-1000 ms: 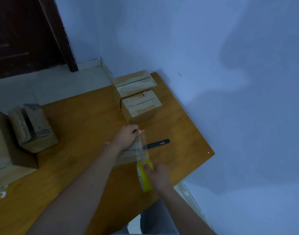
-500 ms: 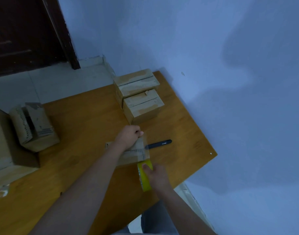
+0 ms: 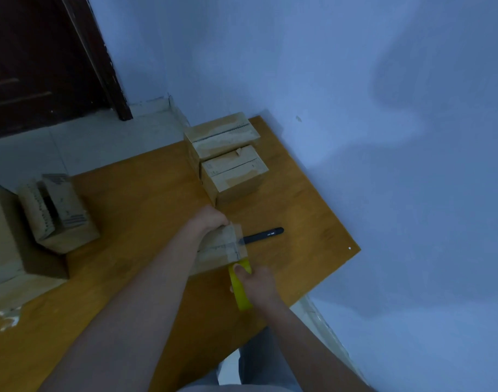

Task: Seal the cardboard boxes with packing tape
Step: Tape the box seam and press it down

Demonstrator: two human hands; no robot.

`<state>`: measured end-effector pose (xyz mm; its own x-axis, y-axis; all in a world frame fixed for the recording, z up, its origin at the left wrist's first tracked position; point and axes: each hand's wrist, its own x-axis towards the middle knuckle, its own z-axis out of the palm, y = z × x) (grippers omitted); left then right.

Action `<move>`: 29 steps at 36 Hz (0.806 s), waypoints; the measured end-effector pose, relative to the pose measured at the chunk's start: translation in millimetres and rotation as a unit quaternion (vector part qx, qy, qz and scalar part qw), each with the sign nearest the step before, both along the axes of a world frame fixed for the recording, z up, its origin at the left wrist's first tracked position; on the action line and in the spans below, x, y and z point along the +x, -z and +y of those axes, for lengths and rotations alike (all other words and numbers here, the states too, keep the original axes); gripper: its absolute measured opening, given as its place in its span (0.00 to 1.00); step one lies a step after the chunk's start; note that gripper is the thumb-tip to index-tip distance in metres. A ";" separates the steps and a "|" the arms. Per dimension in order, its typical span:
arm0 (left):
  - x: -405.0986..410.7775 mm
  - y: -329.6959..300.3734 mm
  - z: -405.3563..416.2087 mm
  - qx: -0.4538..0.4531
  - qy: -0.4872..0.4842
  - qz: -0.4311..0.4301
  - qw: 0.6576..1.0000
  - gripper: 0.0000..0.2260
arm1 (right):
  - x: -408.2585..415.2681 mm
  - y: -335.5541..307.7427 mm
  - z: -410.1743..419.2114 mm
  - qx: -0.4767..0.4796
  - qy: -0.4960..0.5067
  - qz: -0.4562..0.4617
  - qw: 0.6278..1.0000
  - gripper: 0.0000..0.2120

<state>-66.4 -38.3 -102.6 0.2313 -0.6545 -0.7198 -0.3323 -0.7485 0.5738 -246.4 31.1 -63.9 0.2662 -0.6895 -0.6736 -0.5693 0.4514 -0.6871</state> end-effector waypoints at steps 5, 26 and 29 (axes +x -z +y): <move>-1.4 3.9 -2.1 0.026 0.017 -0.024 0.999 0.07 | -3.0 1.8 1.7 0.001 -0.010 -0.005 1.000 0.13; -43.8 5.6 111.9 -0.349 0.109 -0.400 0.840 0.12 | -17.8 -10.8 -33.0 0.023 -0.086 -0.082 0.993 0.10; -53.8 2.4 115.7 -0.280 0.104 -0.416 0.859 0.24 | -15.9 -2.3 -38.6 -0.004 -0.117 -0.083 0.990 0.08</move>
